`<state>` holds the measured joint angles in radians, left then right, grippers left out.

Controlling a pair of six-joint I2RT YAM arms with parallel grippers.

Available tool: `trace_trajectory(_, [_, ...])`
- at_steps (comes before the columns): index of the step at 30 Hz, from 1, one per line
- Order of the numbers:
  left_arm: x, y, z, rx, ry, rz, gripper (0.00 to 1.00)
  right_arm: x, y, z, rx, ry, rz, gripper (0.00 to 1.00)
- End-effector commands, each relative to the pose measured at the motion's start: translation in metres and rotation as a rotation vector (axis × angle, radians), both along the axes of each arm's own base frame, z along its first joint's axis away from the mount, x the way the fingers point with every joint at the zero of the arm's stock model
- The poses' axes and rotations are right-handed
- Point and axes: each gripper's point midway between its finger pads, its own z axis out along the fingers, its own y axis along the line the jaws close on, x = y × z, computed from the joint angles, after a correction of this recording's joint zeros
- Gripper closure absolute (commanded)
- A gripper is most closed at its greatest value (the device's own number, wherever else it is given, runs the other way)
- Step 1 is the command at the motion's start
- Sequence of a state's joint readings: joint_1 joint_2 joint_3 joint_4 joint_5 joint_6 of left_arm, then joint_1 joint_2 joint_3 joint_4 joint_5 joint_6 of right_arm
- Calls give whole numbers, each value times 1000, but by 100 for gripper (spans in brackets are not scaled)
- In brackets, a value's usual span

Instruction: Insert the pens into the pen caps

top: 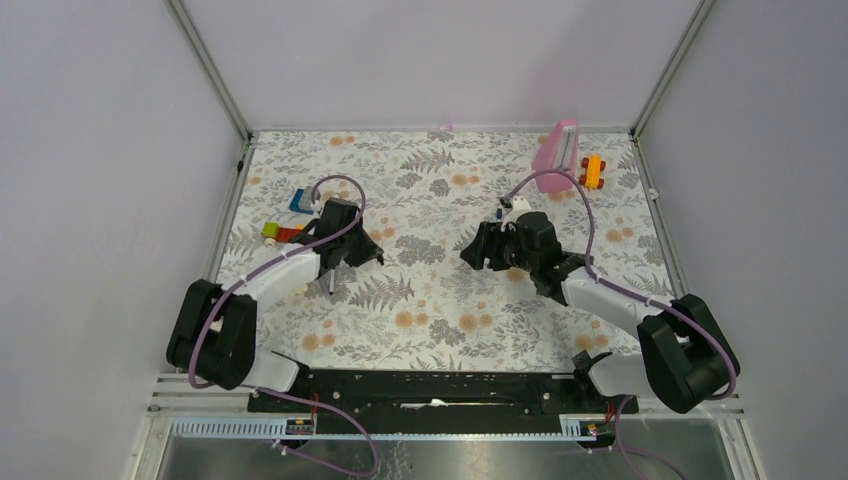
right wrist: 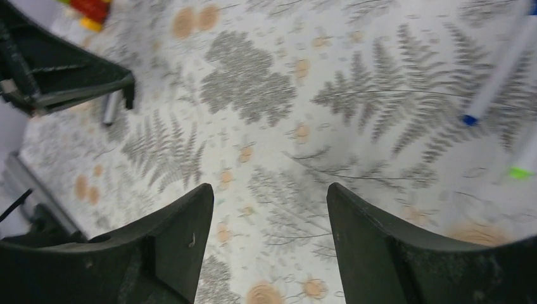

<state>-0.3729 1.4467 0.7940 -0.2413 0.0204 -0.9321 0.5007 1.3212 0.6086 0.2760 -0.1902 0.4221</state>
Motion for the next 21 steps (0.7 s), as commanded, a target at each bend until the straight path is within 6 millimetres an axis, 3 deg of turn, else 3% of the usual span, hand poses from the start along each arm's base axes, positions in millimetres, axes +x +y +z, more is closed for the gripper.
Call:
trace_trajectory(1, [3,-9,38,-52,-155,-69,100,-19,50,42,185,-51,182,27])
trace_trajectory(7, [-13,-19,80,-128,-305,-174,100,-45,95,72,323,-57,355,27])
trace_trajectory(12, [-25,-25,105,-180,-378,-222,100,-54,123,88,392,-51,418,31])
trace_trajectory(17, [-31,-26,107,-196,-367,-228,100,-50,138,87,381,-51,398,35])
trace_trajectory(21, [-32,-17,80,-96,-267,-212,100,-28,119,56,251,12,207,39])
